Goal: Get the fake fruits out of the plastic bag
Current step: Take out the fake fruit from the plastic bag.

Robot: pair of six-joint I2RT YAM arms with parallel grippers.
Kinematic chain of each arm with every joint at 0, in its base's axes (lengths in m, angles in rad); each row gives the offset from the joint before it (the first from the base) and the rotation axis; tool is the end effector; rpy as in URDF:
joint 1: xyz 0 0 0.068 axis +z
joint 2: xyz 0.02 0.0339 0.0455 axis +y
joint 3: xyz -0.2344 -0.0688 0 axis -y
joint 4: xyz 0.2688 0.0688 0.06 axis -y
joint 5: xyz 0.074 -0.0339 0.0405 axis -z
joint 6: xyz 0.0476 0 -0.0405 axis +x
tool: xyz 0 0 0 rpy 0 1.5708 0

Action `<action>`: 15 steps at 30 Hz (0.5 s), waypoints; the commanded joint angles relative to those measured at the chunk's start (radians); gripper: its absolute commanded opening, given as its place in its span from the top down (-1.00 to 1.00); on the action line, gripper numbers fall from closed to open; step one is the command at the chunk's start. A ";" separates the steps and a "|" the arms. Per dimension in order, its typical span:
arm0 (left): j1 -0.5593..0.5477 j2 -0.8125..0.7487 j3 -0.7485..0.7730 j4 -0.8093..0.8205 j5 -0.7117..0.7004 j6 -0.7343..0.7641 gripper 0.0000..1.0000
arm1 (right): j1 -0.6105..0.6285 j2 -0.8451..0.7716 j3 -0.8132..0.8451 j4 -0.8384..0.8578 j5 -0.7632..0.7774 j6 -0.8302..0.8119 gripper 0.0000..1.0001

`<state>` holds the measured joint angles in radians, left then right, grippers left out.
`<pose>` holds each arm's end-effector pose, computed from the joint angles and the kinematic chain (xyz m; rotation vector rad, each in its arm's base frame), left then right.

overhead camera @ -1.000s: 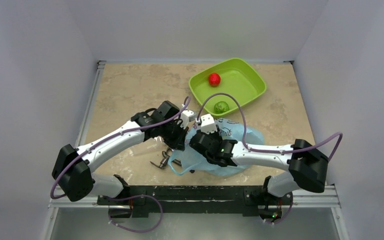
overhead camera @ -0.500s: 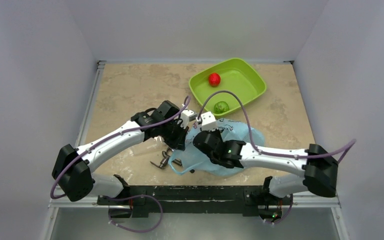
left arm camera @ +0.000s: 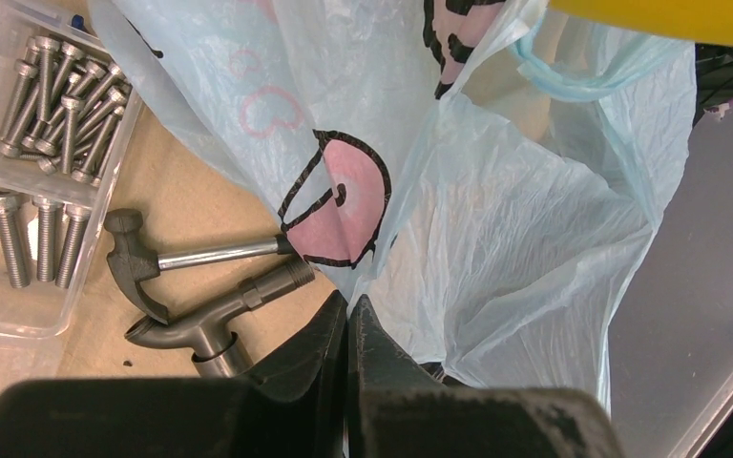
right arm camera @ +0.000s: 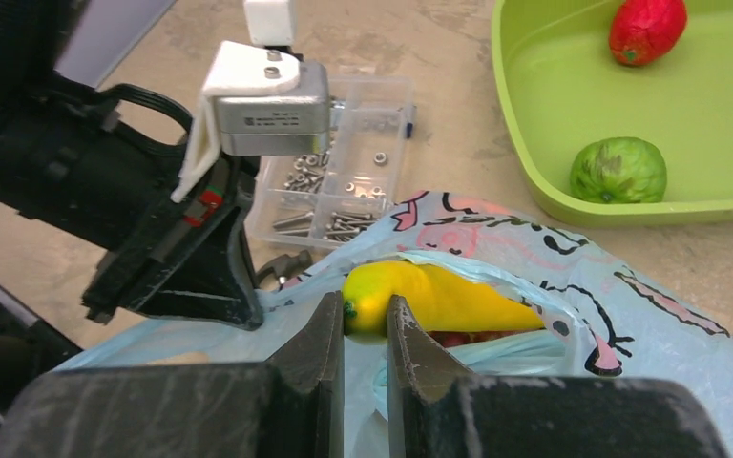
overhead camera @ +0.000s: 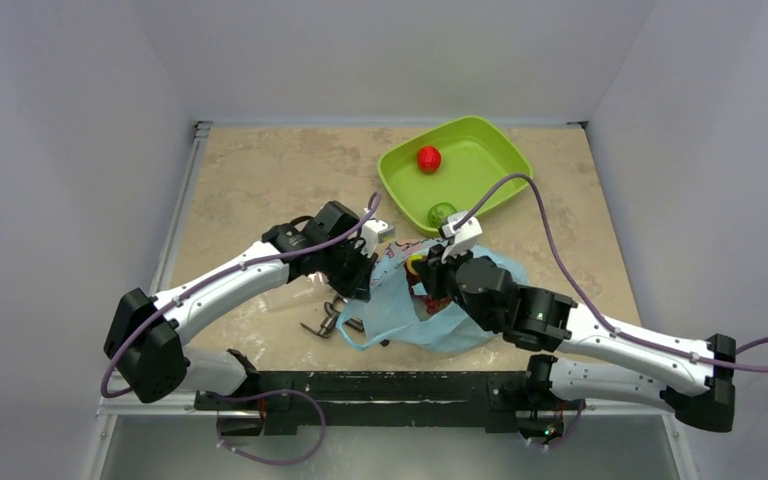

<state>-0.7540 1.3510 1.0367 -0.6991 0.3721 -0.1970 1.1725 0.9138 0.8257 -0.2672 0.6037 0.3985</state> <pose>0.2110 -0.2219 0.2158 0.8824 2.5569 -0.8058 0.1242 0.2255 0.2958 -0.3270 1.8634 0.5025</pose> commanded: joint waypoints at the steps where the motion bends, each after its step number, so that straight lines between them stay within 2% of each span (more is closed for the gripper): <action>1: -0.004 0.005 0.036 0.000 0.025 0.013 1.00 | 0.003 -0.019 0.064 0.048 -0.083 0.007 1.00; 7: -0.004 0.008 0.033 -0.002 0.020 0.013 1.00 | 0.001 0.027 0.194 0.013 -0.102 0.057 1.00; 15: -0.004 0.009 0.035 0.000 0.030 0.010 1.00 | -0.028 0.143 0.499 -0.097 -0.161 0.177 1.00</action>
<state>-0.7528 1.3594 1.0378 -0.7002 0.3744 -0.1986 1.1698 1.0363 1.1904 -0.3523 0.4706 0.5091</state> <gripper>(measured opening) 0.005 0.101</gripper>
